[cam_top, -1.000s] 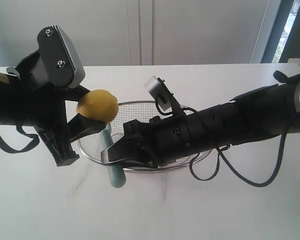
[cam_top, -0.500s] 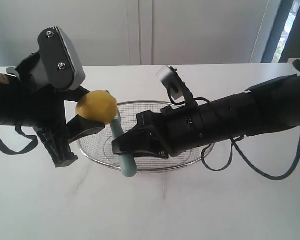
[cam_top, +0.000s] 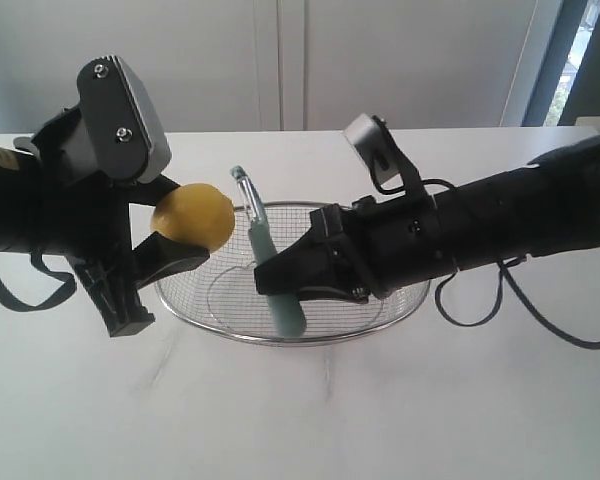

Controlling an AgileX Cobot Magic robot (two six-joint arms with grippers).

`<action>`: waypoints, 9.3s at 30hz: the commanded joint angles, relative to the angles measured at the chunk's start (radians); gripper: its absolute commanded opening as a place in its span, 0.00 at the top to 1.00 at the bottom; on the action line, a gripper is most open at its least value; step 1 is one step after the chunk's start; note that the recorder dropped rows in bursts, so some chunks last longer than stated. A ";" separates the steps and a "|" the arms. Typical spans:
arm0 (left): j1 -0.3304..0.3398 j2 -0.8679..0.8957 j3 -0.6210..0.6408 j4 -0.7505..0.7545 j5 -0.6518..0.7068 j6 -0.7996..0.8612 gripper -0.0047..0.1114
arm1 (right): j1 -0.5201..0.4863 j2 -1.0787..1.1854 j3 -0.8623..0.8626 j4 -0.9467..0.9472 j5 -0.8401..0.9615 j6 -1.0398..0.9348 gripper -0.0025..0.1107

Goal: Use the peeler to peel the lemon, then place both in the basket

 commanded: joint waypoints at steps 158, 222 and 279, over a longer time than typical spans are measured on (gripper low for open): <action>0.001 -0.010 -0.001 -0.011 0.012 -0.007 0.96 | 0.176 0.111 0.046 0.206 -0.158 -0.080 0.98; 0.001 -0.060 -0.001 -0.011 0.013 -0.007 0.96 | 0.021 0.091 0.025 0.190 0.158 -0.103 0.98; 0.001 -0.054 0.001 -0.056 0.021 -0.011 0.96 | 0.078 0.185 -0.292 -1.175 -0.545 0.646 0.98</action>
